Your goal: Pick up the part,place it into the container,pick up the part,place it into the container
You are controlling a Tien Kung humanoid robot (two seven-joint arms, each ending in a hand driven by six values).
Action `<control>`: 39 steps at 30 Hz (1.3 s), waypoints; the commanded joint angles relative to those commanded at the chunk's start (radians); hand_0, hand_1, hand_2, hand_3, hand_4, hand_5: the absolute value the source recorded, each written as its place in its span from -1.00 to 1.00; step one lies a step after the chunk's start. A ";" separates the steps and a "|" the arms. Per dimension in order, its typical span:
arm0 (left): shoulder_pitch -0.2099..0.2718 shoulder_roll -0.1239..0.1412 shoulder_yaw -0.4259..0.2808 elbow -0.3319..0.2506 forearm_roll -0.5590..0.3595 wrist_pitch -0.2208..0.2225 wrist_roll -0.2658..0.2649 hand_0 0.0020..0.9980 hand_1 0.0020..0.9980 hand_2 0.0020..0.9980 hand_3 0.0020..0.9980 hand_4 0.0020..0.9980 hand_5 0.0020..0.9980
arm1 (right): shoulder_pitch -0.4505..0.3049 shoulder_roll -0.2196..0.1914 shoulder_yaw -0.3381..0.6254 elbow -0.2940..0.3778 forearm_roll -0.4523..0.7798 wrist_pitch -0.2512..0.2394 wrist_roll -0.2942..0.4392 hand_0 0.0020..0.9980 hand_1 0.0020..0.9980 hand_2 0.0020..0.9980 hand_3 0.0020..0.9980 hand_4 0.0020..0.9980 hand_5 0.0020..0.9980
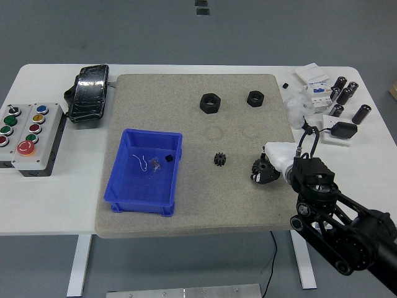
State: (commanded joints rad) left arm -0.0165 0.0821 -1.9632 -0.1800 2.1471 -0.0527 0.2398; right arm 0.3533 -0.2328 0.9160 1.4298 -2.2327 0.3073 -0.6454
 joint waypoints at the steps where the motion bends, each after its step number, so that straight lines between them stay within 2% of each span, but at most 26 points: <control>1: 0.000 0.000 0.000 0.000 0.000 0.000 0.000 0.32 0.13 0.13 0.25 0.41 -0.25 | 0.000 0.000 0.000 0.001 0.000 -0.002 0.000 -0.55 -0.11 -0.09 0.24 0.32 -0.55; 6: -0.001 0.000 0.005 0.000 -0.006 0.000 -0.002 0.32 0.13 0.13 0.25 0.41 -0.25 | 0.001 -0.002 -0.003 0.004 -0.002 -0.015 0.000 -0.55 -0.11 -0.09 0.24 0.32 -0.55; 7: -0.001 0.000 0.006 0.000 -0.007 0.000 -0.002 0.32 0.13 0.13 0.25 0.41 -0.26 | 0.001 -0.002 -0.004 0.003 -0.002 -0.015 0.000 -0.49 -0.14 -0.24 0.11 -0.06 -0.73; 12: -0.001 -0.001 0.010 0.000 -0.011 -0.001 -0.002 0.32 0.13 0.13 0.25 0.41 -0.26 | 0.000 -0.005 -0.009 -0.012 0.005 0.003 0.000 -0.49 -0.14 -0.24 0.11 -0.06 -0.73; 13: -0.001 -0.001 0.011 0.000 -0.011 -0.001 -0.002 0.32 0.13 0.13 0.25 0.41 -0.26 | 0.000 -0.006 -0.010 -0.014 0.006 0.005 0.000 -0.49 -0.16 -0.40 0.03 -0.28 -0.71; 18: -0.001 0.001 0.013 0.000 -0.015 0.000 -0.004 0.32 0.13 0.13 0.25 0.41 -0.26 | 0.002 -0.015 -0.020 -0.005 0.002 -0.008 0.000 -0.49 -0.16 -0.40 0.03 -0.28 -0.71; 19: -0.002 0.001 0.014 0.000 -0.016 0.000 -0.004 0.32 0.13 0.13 0.25 0.40 -0.26 | 0.004 -0.018 -0.024 0.002 0.003 -0.019 0.000 -0.52 -0.20 -0.48 -0.09 -0.37 -0.73; 23: -0.001 0.000 0.014 0.000 -0.016 0.000 -0.004 0.32 0.13 0.13 0.25 0.40 -0.26 | 0.032 -0.029 -0.054 0.044 0.006 -0.083 0.000 -0.52 -0.20 -0.48 -0.09 -0.37 -0.73; 28: -0.002 -0.001 0.015 0.000 -0.016 -0.001 -0.003 0.32 0.13 0.12 0.25 0.40 -0.26 | 0.107 -0.030 -0.129 0.104 0.006 -0.155 0.000 -0.52 -0.21 -0.49 -0.12 -0.40 -0.75; 30: -0.002 -0.001 0.015 0.000 -0.016 -0.001 -0.002 0.32 0.13 0.12 0.25 0.40 -0.26 | 0.147 -0.021 -0.171 0.120 0.015 -0.186 0.000 -0.52 -0.21 -0.49 -0.12 -0.40 -0.75; 31: -0.003 -0.001 0.015 0.000 -0.015 -0.002 -0.002 0.32 0.13 0.13 0.25 0.41 -0.25 | 0.167 -0.014 -0.193 0.123 0.022 -0.206 0.000 -0.45 -0.17 -0.46 -0.10 -0.43 -0.88; 33: -0.003 0.000 0.015 0.000 -0.014 -0.002 -0.001 0.32 0.13 0.13 0.25 0.41 -0.25 | 0.205 0.007 -0.237 0.122 0.044 -0.245 0.000 -0.45 -0.17 -0.46 -0.10 -0.43 -0.88; 36: -0.003 -0.001 0.015 0.000 -0.010 -0.003 0.001 0.32 0.13 0.13 0.25 0.41 -0.25 | 0.257 0.043 -0.306 0.097 0.096 -0.313 0.051 -0.45 -0.17 -0.46 -0.10 -0.43 -0.88; 37: -0.003 -0.001 0.013 0.000 -0.008 -0.004 0.001 0.32 0.13 0.13 0.25 0.42 -0.23 | 0.272 0.057 -0.331 0.080 0.117 -0.338 0.076 -0.01 0.31 0.32 0.26 -0.03 -1.00; 39: -0.003 -0.001 0.011 0.000 -0.004 -0.004 0.003 0.32 0.13 0.13 0.25 0.42 -0.23 | 0.295 0.078 -0.376 0.048 0.154 -0.378 0.123 -0.01 0.31 0.32 0.26 -0.03 -1.00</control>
State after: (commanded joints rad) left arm -0.0191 0.0811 -1.9519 -0.1800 2.1430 -0.0569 0.2425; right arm 0.6482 -0.1551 0.5396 1.4779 -2.0782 -0.0709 -0.5223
